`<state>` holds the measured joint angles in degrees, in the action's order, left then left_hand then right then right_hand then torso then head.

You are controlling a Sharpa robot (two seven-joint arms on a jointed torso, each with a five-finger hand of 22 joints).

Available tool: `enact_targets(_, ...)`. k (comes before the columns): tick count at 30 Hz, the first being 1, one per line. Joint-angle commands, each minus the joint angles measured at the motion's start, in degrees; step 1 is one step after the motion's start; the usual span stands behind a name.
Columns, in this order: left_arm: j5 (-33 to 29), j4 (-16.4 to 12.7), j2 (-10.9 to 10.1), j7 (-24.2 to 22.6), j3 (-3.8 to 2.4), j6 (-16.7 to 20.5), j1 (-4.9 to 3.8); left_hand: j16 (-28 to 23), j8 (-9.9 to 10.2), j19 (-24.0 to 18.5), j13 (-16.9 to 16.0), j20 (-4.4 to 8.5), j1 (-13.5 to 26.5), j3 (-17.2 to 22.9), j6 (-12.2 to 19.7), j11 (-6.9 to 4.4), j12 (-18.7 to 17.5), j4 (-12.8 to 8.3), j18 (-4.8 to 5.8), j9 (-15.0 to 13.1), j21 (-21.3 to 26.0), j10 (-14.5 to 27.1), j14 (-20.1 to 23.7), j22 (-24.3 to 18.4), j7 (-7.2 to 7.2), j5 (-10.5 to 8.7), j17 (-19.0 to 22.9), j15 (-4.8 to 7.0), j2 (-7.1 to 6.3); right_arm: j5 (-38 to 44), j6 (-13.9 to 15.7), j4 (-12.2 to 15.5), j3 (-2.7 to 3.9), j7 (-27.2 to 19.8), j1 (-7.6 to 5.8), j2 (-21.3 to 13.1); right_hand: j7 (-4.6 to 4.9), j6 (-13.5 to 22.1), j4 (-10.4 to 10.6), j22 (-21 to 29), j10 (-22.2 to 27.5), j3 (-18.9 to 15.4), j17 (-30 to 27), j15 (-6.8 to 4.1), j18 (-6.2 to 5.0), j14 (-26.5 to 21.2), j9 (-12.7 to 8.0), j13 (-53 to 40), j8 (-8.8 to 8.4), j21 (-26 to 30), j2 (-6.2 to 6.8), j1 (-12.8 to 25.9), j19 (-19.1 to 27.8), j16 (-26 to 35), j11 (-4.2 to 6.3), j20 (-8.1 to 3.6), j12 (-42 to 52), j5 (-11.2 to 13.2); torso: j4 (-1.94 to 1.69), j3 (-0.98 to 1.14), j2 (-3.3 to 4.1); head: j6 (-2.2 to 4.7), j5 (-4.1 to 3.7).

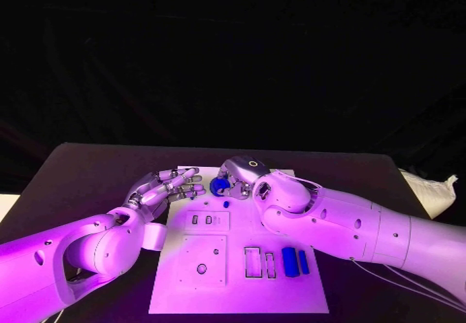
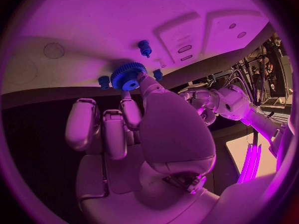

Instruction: Assemble the parts on the task board

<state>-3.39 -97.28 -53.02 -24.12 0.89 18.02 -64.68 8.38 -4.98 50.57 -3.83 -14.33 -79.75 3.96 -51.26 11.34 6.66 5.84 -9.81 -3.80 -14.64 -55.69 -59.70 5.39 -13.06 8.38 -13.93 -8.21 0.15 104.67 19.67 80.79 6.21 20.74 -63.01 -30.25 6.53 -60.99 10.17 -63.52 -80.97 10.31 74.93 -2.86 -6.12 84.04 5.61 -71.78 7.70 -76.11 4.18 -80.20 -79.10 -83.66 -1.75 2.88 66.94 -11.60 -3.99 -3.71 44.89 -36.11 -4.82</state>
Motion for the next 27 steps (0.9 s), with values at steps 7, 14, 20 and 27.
enact_targets(7,-0.15,-0.08,0.14,-0.62,-0.05,-1.25,-0.05,-0.33,-0.29,-0.2,0.06,-0.2,-0.24,0.03,0.31,-0.09,0.28,-0.35,-0.67,-0.08,0.34,0.25,-0.16,-0.09,-1.52,-0.17,0.08,-0.09,0.48,2.33,-0.99,-1.06,-0.07,0.33,0.1,0.69,0.36,1.4,0.63,-0.17,0.1,0.56,3.63,0.22,1.12,3.85,0.21,0.89,-1.61,-0.34,0.35,0.78,-0.22,-0.06,0.11,0.33,-1.71,1.3,0.08,-0.01,-0.02,-0.08,0.09)
enact_targets(14,-0.25,-0.1,0.14,-0.49,-0.05,-1.31,-0.05,-0.33,-0.29,-0.2,0.06,-0.2,-0.24,0.03,0.31,-0.09,0.28,-0.35,-0.67,-0.08,0.34,0.25,-0.16,-0.09,-1.52,-0.17,0.08,-0.09,0.48,2.53,-0.9,-1.6,-0.07,0.47,0.09,1.16,1.17,3.77,2.09,-0.31,0.91,0.44,3.68,0.95,1.12,3.83,-0.36,1.88,-3.75,-0.43,0.94,3.32,-0.11,-0.07,-0.7,1.05,-3.6,2.71,0.0,-0.01,-0.02,-0.18,-0.14)
enact_targets(20,-0.26,-0.14,0.12,-0.46,-0.05,-1.34,-0.05,-0.33,-0.29,-0.2,0.06,-0.2,-0.24,0.03,0.31,-0.09,0.28,-0.35,-0.67,-0.08,0.34,0.25,-0.16,-0.09,-1.52,-0.17,0.08,-0.09,0.48,2.65,-0.69,-1.97,-0.08,0.88,0.08,1.24,1.14,3.81,3.44,-0.27,1.01,0.02,3.67,1.04,1.07,3.82,-0.34,1.91,-3.95,-0.42,1.2,5.27,-0.01,-0.05,-0.77,1.23,-3.9,3.61,-0.01,0.0,-0.04,-0.12,-0.17)
enact_targets(27,-0.28,-0.28,0.07,-0.44,-0.05,-1.35,-0.05,-0.33,-0.29,-0.2,0.06,-0.2,-0.24,0.03,0.31,-0.09,0.28,-0.35,-0.67,-0.08,0.34,0.25,-0.16,-0.09,-1.52,-0.17,0.08,-0.09,0.48,2.69,-1.3,-1.92,-0.08,0.96,0.07,1.24,1.19,4.17,4.27,-0.13,1.23,-0.26,3.58,1.1,1.03,3.78,-0.39,2.15,-4.09,-0.34,1.83,6.28,0.12,0.02,-0.83,1.3,-4.45,3.82,0.12,0.06,0.03,-0.07,-0.04)
